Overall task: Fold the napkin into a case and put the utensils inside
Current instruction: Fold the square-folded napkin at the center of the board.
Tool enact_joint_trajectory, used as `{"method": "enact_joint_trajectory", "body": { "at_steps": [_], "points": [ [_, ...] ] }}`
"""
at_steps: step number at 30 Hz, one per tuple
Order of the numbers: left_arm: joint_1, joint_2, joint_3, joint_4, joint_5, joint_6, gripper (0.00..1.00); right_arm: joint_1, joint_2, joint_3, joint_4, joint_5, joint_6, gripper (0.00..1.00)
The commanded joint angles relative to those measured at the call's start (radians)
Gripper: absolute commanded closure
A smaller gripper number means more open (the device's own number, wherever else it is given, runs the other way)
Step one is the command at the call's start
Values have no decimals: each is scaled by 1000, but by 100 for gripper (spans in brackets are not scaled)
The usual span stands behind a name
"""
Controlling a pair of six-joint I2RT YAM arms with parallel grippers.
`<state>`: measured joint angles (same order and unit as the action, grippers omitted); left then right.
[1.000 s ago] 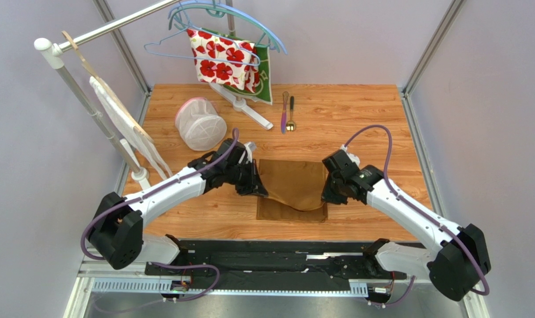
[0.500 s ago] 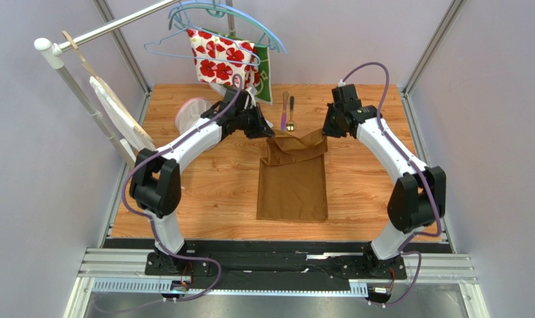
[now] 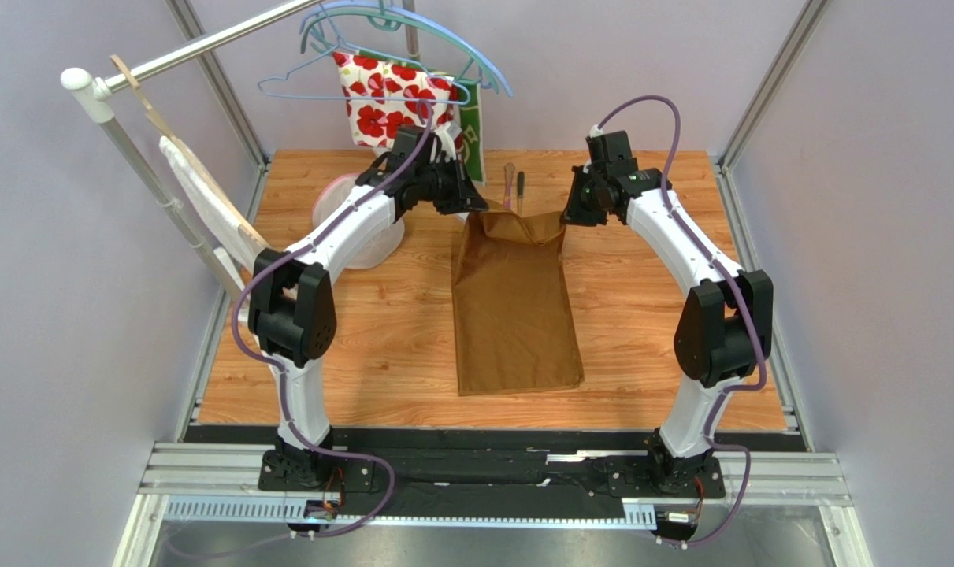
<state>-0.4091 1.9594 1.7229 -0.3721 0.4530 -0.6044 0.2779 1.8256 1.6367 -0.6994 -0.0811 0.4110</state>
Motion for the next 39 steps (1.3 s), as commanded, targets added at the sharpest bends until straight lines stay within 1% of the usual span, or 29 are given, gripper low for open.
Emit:
{"method": "enact_joint_trajectory", "body": {
  "at_steps": [1,3,6,7,9,10,12,13,14,16,17,19,21,23,24,27,33,39],
  "points": [
    [1,3,-14,-51,55,51,100,-3,-38,-31,14,-51,-1,100],
    [1,-33,-48,-66,49,43,100,-3,-69,-60,15,-63,5,100],
    [1,-102,-155,-71,32,-7,100,-3,-124,-129,11,-97,21,100],
    [-2,-143,-219,-65,42,-14,100,-2,-141,-180,6,-118,26,100],
    [-3,-189,-287,-64,49,-44,100,-2,-190,-234,5,-137,40,100],
    [-13,-235,-360,-57,61,-52,100,-2,-207,-294,0,-155,48,100],
    [-26,-278,-423,-56,69,-67,100,1,-261,-368,9,-190,66,100],
    [-37,-316,-484,-54,72,-72,100,3,-278,-403,18,-213,72,100],
    [-57,-332,-512,-54,72,-71,100,3,-293,-463,18,-224,78,100],
    [-72,-368,-586,-59,75,-81,100,9,-342,-512,24,-247,95,100],
    [-95,-379,-612,-44,79,-96,100,12,-359,-561,28,-250,101,100],
    [-129,-402,-675,-31,70,-104,100,27,-405,-606,28,-247,123,100],
    [-175,-409,-706,-31,59,-115,100,40,-431,-665,31,-255,135,100],
    [-195,-438,-770,-1,35,-144,100,55,-477,-702,32,-249,147,100],
    [-204,-451,-814,12,21,-152,100,60,-492,-747,32,-244,153,100],
    [-208,-491,-867,29,19,-167,100,60,-548,-810,31,-237,158,100],
    [-214,-517,-911,18,24,-164,100,58,-601,-886,20,-224,161,100],
    [-241,-485,-947,32,24,-172,100,60,-621,-959,32,-220,172,100]
  ]
}}
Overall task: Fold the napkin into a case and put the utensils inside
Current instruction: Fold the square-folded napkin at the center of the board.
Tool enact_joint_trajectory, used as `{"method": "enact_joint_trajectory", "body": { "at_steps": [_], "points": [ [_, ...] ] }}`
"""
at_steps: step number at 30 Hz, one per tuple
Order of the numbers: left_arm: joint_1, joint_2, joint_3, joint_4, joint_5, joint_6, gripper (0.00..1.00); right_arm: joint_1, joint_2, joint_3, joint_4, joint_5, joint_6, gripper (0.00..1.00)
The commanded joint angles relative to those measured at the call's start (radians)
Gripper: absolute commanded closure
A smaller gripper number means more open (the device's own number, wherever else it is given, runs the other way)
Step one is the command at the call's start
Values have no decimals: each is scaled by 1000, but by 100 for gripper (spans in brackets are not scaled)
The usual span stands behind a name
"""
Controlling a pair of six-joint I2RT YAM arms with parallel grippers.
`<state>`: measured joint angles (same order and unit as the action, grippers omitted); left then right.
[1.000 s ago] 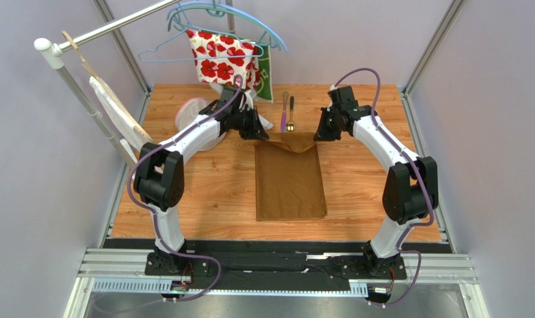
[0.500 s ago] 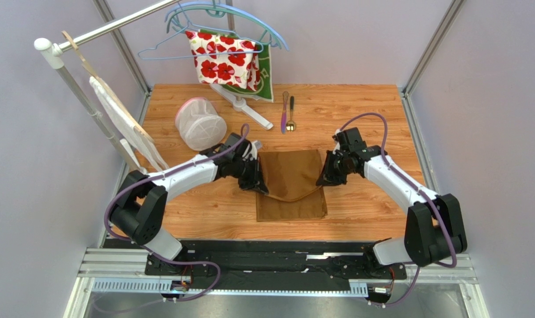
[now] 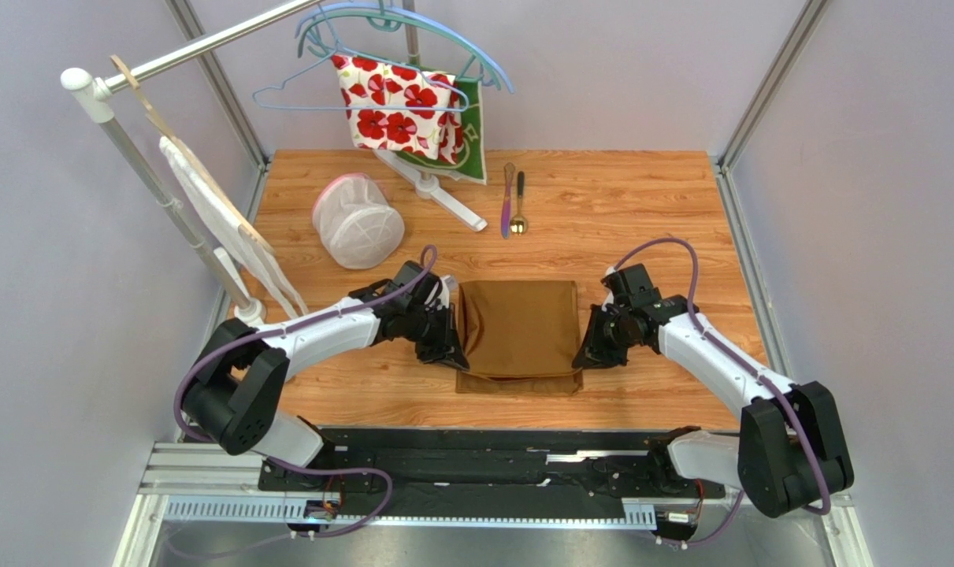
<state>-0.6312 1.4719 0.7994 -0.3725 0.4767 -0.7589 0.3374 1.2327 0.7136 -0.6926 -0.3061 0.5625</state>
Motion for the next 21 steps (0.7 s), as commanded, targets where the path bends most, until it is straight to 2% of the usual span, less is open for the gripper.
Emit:
{"method": "enact_joint_trajectory", "body": {
  "at_steps": [1,6,12,21],
  "points": [
    [-24,8,-28,40,2,-20,100,2,-27,-45,34,1,20,100],
    [-30,10,-49,49,-10,-22,100,0,-29,-59,39,-2,20,100],
    [-30,-41,-43,-13,-65,3,100,0,-55,-81,45,-21,36,100],
    [-32,14,-48,-19,-85,21,100,17,-64,-155,105,-37,82,100]
  ]
}}
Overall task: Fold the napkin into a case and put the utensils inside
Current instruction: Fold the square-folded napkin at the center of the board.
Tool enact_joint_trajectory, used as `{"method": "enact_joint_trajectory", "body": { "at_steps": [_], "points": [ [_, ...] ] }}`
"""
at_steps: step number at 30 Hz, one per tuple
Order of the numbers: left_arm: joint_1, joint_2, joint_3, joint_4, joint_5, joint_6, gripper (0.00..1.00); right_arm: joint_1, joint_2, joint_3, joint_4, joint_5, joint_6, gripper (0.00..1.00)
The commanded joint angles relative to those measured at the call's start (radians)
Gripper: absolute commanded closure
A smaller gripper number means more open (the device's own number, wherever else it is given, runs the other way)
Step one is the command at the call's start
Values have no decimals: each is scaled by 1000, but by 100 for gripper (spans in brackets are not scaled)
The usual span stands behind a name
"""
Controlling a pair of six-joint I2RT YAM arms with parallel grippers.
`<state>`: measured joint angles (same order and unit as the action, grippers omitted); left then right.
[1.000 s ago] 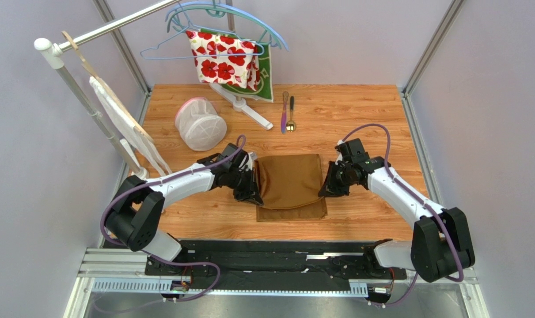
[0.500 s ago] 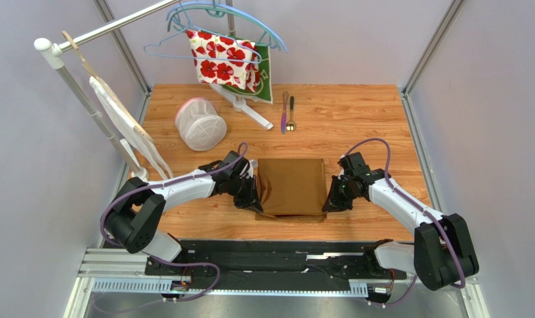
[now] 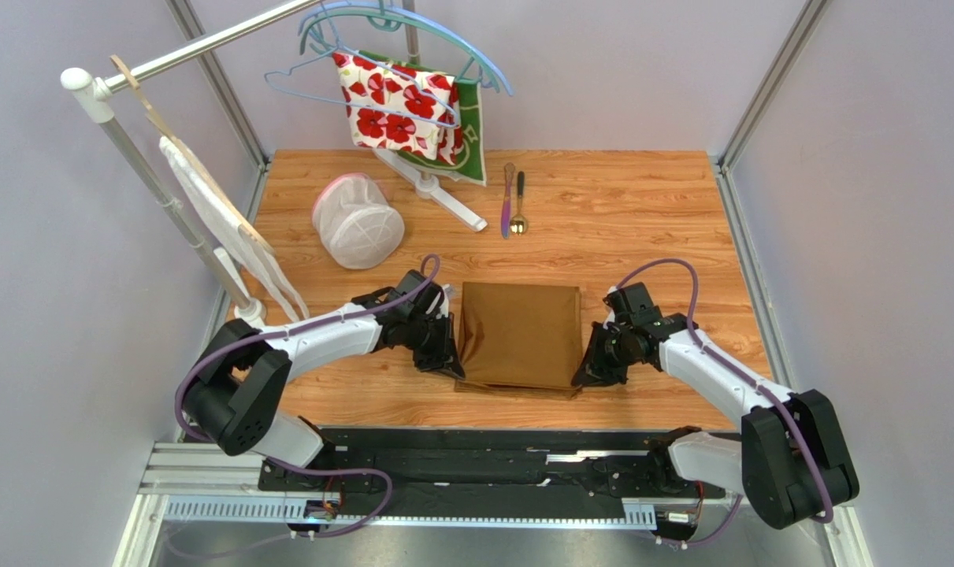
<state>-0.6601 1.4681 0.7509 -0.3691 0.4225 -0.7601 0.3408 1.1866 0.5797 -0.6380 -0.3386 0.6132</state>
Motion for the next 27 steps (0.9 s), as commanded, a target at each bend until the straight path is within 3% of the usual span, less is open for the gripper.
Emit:
{"method": "enact_joint_trajectory", "body": {
  "at_steps": [1,24,27],
  "points": [
    [-1,21,1,-22,-31,24,100,15,-15,-24,57,-5,33,100],
    [-1,29,-81,18,-77,22,100,32,87,-78,146,-17,39,100],
    [-1,-12,-85,10,-99,24,99,30,85,-72,127,-20,4,92]
  ]
}}
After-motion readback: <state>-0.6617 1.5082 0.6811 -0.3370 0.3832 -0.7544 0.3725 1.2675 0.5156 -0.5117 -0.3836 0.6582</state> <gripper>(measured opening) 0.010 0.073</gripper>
